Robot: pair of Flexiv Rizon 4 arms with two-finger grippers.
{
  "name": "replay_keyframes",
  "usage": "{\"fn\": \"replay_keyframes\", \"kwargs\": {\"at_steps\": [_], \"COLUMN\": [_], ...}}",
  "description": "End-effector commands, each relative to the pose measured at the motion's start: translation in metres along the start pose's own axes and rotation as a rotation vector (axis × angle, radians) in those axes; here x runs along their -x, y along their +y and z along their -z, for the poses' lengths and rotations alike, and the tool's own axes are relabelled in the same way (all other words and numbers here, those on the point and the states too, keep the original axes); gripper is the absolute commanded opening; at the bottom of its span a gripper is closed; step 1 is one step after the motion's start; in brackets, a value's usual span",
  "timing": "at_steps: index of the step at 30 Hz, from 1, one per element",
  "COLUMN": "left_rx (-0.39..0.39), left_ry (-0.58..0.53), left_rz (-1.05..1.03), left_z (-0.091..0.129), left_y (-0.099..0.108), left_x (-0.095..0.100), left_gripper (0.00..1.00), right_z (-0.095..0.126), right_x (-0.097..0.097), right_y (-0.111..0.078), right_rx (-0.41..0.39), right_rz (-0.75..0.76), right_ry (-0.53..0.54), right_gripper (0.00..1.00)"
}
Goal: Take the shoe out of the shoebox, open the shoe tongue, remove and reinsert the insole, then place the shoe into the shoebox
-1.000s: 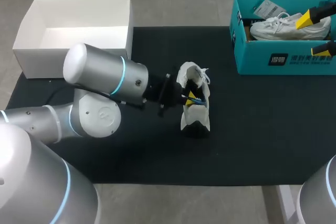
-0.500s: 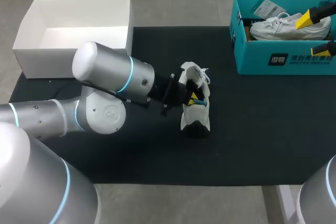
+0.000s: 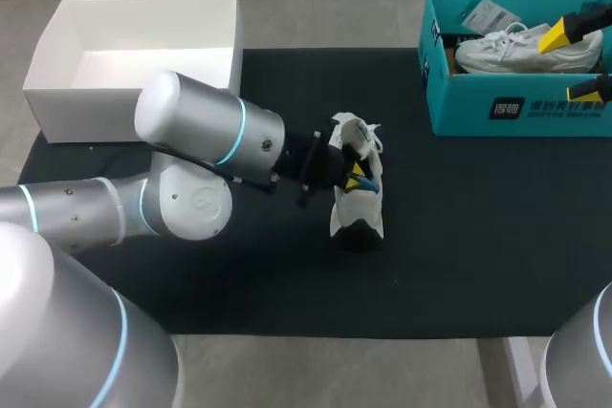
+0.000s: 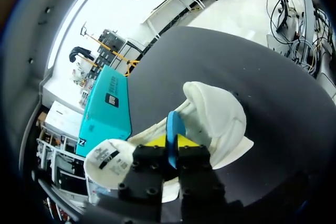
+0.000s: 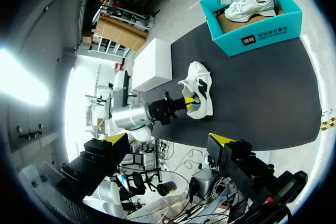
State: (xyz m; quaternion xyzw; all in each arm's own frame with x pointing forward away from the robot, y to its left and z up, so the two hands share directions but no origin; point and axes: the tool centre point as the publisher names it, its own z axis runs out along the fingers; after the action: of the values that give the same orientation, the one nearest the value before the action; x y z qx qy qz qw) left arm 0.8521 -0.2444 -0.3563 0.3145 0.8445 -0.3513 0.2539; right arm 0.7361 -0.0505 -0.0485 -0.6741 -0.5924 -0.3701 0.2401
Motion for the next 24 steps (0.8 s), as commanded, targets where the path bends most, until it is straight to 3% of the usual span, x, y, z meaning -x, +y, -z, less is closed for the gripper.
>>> {"fn": "replay_keyframes", "kwargs": {"at_steps": [1,3,7,11,13,14,18,20,22,24], "left_rx": [0.002,0.002,0.002,0.002,0.001,0.000,-0.003,-0.008,-0.009,-0.008], "left_ry": [0.006,0.008,0.010,0.020,0.029,0.033,0.035,0.033,0.035,0.039], "left_rz": [-0.005,-0.008,-0.009,-0.005,0.002,0.004,0.001,-0.004,-0.012,-0.017], "left_z": [0.0178,0.0192,0.0192,0.0178,0.0156,0.0139,0.0113,0.0135,0.0159,0.0186], "left_y": [-0.0031,-0.0042,-0.0042,-0.0041,-0.0037,-0.0033,-0.0067,-0.0098,-0.0106,-0.0112], "left_x": [-0.0003,-0.0004,-0.0004,-0.0019,-0.0030,-0.0036,-0.0030,-0.0015,-0.0003,-0.0002], "left_gripper": [0.13,0.09,0.12,0.35,0.28,0.01,0.00,0.15,0.18,0.14], "right_z": [-0.0012,-0.0012,-0.0012,-0.0012,-0.0012,-0.0012,-0.0012,-0.0012,-0.0012,-0.0012], "right_x": [-0.0001,-0.0001,-0.0001,-0.0001,-0.0001,-0.0001,-0.0001,-0.0001,-0.0001,-0.0001], "right_y": [0.0013,0.0013,0.0013,0.0013,0.0013,0.0013,0.0013,0.0013,0.0013,0.0013], "right_rx": [-0.002,-0.002,-0.002,-0.002,-0.002,-0.002,-0.002,-0.002,-0.002,-0.002], "right_rz": [-0.001,-0.001,-0.001,-0.001,-0.001,-0.001,-0.001,-0.001,-0.001,-0.001], "right_ry": [-0.002,-0.002,-0.002,-0.002,-0.002,-0.002,-0.002,-0.002,-0.002,-0.002], "right_gripper": [1.00,1.00,1.00,1.00,1.00,1.00,1.00,1.00,1.00,1.00]}}
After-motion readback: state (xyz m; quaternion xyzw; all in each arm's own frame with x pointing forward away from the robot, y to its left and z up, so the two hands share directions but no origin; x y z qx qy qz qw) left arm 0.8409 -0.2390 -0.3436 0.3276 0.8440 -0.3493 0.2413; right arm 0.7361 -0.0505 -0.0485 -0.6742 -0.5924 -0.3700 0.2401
